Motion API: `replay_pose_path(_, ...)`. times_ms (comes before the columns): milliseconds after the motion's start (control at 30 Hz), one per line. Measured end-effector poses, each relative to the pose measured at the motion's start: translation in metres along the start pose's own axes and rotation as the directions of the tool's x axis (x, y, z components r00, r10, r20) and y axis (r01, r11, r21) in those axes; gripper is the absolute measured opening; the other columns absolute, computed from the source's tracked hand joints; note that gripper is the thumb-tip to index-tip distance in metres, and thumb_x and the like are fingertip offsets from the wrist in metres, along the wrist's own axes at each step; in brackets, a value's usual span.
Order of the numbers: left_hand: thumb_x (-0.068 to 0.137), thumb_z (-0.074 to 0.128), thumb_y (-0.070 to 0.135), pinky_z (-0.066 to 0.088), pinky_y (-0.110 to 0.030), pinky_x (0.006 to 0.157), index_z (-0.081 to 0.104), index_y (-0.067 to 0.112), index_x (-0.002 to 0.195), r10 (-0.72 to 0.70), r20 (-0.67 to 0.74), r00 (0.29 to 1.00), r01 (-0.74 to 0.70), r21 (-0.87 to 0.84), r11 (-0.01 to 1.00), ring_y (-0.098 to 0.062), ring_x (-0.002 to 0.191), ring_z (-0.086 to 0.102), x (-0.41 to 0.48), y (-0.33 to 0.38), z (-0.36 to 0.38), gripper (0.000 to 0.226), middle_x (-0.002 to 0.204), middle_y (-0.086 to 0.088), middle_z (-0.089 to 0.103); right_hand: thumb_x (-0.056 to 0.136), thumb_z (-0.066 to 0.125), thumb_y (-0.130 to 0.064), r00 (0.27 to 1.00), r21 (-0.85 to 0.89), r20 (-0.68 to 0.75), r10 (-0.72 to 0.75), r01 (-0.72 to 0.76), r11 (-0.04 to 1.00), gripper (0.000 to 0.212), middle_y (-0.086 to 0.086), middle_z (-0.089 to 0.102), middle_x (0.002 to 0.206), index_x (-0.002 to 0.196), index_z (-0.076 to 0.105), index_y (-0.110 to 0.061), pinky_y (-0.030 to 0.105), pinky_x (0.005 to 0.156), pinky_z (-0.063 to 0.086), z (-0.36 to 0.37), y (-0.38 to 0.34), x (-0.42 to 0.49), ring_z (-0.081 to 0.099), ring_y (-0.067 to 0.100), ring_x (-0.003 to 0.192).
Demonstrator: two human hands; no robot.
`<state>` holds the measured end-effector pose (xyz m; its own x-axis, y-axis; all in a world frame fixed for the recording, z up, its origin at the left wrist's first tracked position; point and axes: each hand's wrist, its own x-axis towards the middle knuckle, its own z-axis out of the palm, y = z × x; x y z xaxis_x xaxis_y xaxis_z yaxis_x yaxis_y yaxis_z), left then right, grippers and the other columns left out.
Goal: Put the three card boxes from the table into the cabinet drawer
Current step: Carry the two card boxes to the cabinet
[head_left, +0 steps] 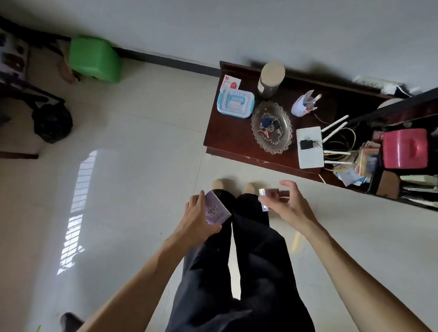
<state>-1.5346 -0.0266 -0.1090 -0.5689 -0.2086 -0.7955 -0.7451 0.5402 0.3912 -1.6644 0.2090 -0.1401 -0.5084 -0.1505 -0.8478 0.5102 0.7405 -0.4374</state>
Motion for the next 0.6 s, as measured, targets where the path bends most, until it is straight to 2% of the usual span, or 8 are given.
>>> replay_pose_path(67, 0.070, 0.077, 0.028, 0.042, -0.027, 0.088, 0.021, 0.013, 0.147, 0.039, -0.016, 0.999, -0.037, 0.094, 0.995, -0.021, 0.122, 0.037, 0.043, -0.009, 0.008, 0.097, 0.135, -0.002, 0.033, 0.062, 0.078, -0.071, 0.997, -0.160, -0.001, -0.081, 0.080, 0.984, 0.074, -0.015, 0.061, 0.109, 0.121, 0.044, -0.041, 0.028, 0.072, 0.043, 0.010, -0.004, 0.045, 0.062, 0.012, 0.096)
replay_pose_path(133, 0.069, 0.076, 0.021, 0.049, -0.030, 0.081, 0.028, 0.015, 0.142, 0.102, -0.014, 0.995, -0.097, 0.212, 0.972, -0.023, 0.122, 0.038, 0.087, -0.023, 0.012, 0.088, 0.134, -0.002, 0.035, 0.061, 0.075, -0.072, 0.989, -0.273, -0.007, -0.147, 0.140, 0.952, 0.065, -0.017, 0.061, 0.102, 0.108, 0.044, -0.039, 0.029, 0.067, 0.043, 0.023, -0.007, 0.091, 0.062, 0.010, 0.090)
replay_pose_path(200, 0.069, 0.078, 0.021, 0.053, -0.033, 0.073, 0.033, 0.017, 0.137, 0.140, -0.023, 0.990, -0.127, 0.303, 0.945, -0.023, 0.121, 0.040, 0.131, -0.040, 0.013, 0.081, 0.131, -0.001, 0.037, 0.062, 0.074, -0.072, 0.975, -0.373, -0.007, -0.223, 0.204, 0.905, 0.062, -0.015, 0.058, 0.094, 0.100, 0.041, -0.035, 0.031, 0.062, 0.041, 0.037, -0.008, 0.136, 0.060, 0.013, 0.083)
replay_pose_path(267, 0.069, 0.079, 0.025, 0.056, -0.037, 0.072, 0.034, 0.018, 0.137, 0.178, -0.020, 0.984, -0.157, 0.377, 0.913, -0.023, 0.123, 0.038, 0.171, -0.052, 0.014, 0.081, 0.131, -0.002, 0.037, 0.063, 0.081, -0.061, 0.954, -0.445, -0.012, -0.298, 0.262, 0.856, 0.059, -0.010, 0.058, 0.093, 0.095, 0.043, -0.029, 0.033, 0.061, 0.039, 0.049, -0.006, 0.180, 0.058, 0.018, 0.080)
replay_pose_path(367, 0.066, 0.081, 0.028, 0.058, -0.039, 0.071, 0.032, 0.021, 0.142, 0.222, -0.017, 0.975, -0.191, 0.448, 0.873, -0.025, 0.126, 0.036, 0.231, -0.066, 0.015, 0.090, 0.133, -0.003, 0.035, 0.064, 0.087, -0.042, 0.908, -0.571, 0.033, -0.418, 0.360, 0.738, 0.052, -0.002, 0.063, 0.101, 0.086, 0.045, -0.022, 0.037, 0.069, 0.046, 0.065, -0.004, 0.240, 0.062, 0.025, 0.086)
replay_pose_path(433, 0.066, 0.082, 0.027, 0.058, -0.041, 0.073, 0.032, 0.021, 0.143, 0.244, -0.018, 0.970, -0.206, 0.480, 0.853, -0.028, 0.125, 0.036, 0.269, -0.075, 0.017, 0.092, 0.134, -0.005, 0.036, 0.064, 0.086, -0.035, 0.878, -0.650, 0.085, -0.471, 0.407, 0.642, 0.045, 0.003, 0.065, 0.114, 0.085, 0.050, -0.018, 0.039, 0.078, 0.050, 0.073, -0.005, 0.276, 0.063, 0.028, 0.098)
replay_pose_path(533, 0.065, 0.083, 0.027, 0.057, -0.041, 0.075, 0.031, 0.022, 0.144, 0.284, -0.037, 0.958, -0.226, 0.514, 0.828, -0.031, 0.123, 0.039, 0.327, -0.081, 0.021, 0.095, 0.136, -0.007, 0.037, 0.066, 0.084, -0.033, 0.844, -0.748, 0.121, -0.522, 0.423, 0.512, 0.038, 0.005, 0.060, 0.131, 0.090, 0.061, -0.016, 0.035, 0.091, 0.044, 0.084, -0.002, 0.325, 0.059, 0.026, 0.115)
replay_pose_path(600, 0.065, 0.085, 0.028, 0.055, -0.044, 0.080, 0.031, 0.020, 0.145, 0.312, -0.055, 0.948, -0.234, 0.542, 0.807, -0.033, 0.122, 0.041, 0.364, -0.082, 0.026, 0.097, 0.138, -0.009, 0.037, 0.067, 0.083, -0.032, 0.824, -0.783, 0.106, -0.556, 0.414, 0.464, 0.034, 0.003, 0.059, 0.130, 0.089, 0.062, -0.016, 0.033, 0.088, 0.044, 0.090, -0.001, 0.353, 0.059, 0.024, 0.113)
